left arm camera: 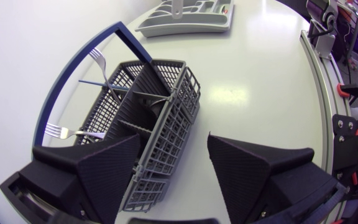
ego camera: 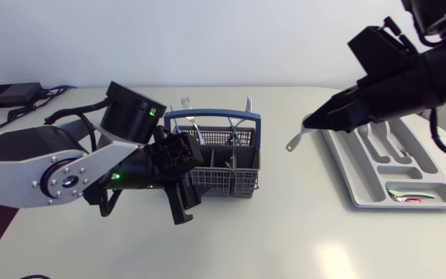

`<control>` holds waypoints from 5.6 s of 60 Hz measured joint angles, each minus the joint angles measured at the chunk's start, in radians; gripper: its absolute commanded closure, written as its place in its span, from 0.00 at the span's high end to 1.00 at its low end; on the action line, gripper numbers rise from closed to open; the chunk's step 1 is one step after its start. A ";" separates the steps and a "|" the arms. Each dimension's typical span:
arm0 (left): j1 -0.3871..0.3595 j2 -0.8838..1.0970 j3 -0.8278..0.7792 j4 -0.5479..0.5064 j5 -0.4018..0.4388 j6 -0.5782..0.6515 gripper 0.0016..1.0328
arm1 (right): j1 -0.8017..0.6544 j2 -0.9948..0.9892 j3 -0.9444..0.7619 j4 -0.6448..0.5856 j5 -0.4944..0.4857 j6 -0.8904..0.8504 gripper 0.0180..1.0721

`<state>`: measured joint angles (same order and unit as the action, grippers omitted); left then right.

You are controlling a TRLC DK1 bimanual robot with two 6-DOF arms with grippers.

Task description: Sort the cutlery from the basket into the organizer compartments.

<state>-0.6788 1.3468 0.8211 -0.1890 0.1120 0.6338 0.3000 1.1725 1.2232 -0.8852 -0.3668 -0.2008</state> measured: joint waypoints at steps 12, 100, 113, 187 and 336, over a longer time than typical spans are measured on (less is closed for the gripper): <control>-0.023 0.000 0.035 -0.011 -0.055 0.052 0.72 | -0.192 -0.090 -0.109 -0.024 0.048 -0.090 0.05; -0.065 0.084 0.084 -0.003 -0.146 0.224 0.72 | -0.779 0.261 -0.525 0.658 0.472 -0.411 0.53; -0.075 0.130 0.127 0.016 -0.181 0.325 0.49 | -0.787 0.263 -0.532 0.659 0.445 -0.433 0.96; -0.048 0.310 0.283 -0.045 -0.170 0.842 0.24 | -0.739 0.010 -0.579 0.600 0.284 -0.420 0.96; -0.043 0.119 0.367 -0.131 -0.098 0.692 0.03 | -0.649 -0.178 -0.623 0.571 0.245 -0.428 0.96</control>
<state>-0.7216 1.4658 1.1877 -0.3202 0.0139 1.3258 -0.3485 0.9947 0.5999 -0.3141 -0.1219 -0.6285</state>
